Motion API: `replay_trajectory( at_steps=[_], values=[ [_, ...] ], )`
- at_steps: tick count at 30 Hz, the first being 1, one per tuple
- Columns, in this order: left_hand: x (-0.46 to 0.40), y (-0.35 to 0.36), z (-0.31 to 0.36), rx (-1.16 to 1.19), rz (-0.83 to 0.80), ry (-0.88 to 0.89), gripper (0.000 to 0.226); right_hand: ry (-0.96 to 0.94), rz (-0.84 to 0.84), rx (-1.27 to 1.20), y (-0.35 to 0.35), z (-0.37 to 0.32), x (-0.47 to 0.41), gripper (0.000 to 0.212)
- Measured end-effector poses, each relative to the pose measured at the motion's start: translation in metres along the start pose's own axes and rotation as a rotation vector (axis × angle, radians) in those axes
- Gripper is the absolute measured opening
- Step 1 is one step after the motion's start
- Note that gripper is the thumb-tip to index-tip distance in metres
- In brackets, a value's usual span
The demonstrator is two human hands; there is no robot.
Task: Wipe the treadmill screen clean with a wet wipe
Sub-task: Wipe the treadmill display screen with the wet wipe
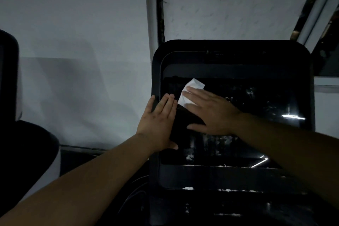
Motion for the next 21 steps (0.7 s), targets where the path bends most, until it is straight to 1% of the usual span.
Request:
replay_trajectory(
  at_steps=[3,7,8,10,11,14,16,18,21],
  values=[
    [-0.001,0.0,0.0,-0.008,-0.003,-0.005,0.142,-0.039,0.011,-0.047,0.018,-0.03,0.032,0.078],
    [-0.001,0.002,0.0,-0.026,-0.008,-0.001,0.142,-0.15,0.092,-0.09,0.039,-0.076,0.084,0.069],
    [-0.001,0.002,0.0,-0.031,-0.013,0.0,0.143,-0.177,0.104,-0.085,0.04,-0.079,0.088,0.067],
    [-0.001,0.002,0.001,-0.031,-0.02,-0.001,0.143,-0.213,0.074,-0.062,0.039,-0.069,0.08,0.065],
    [-0.002,0.001,0.001,-0.028,-0.018,-0.003,0.143,-0.196,0.056,-0.045,0.036,-0.057,0.07,0.066],
    [0.0,0.0,0.001,-0.028,-0.023,-0.01,0.142,-0.03,0.016,-0.014,0.016,-0.011,0.032,0.068],
    [0.001,-0.001,0.001,-0.034,-0.03,-0.011,0.142,0.013,0.019,-0.03,0.01,-0.003,0.024,0.067],
    [0.001,-0.001,0.002,-0.032,-0.035,-0.011,0.143,0.019,0.045,-0.062,0.018,-0.019,0.035,0.068],
    [0.0,0.0,0.001,-0.031,-0.035,-0.012,0.142,-0.004,0.099,-0.122,0.037,-0.065,0.069,0.068]
  ],
)
Point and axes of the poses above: each hand's wrist, its own x-axis away from the middle knuckle, its own y-axis out of the palm, z = x × y, the point moved 6 cm from there along -x, towards the middle knuckle, and after that the axes turned 2 degrees about z, right-handed, at the moved point
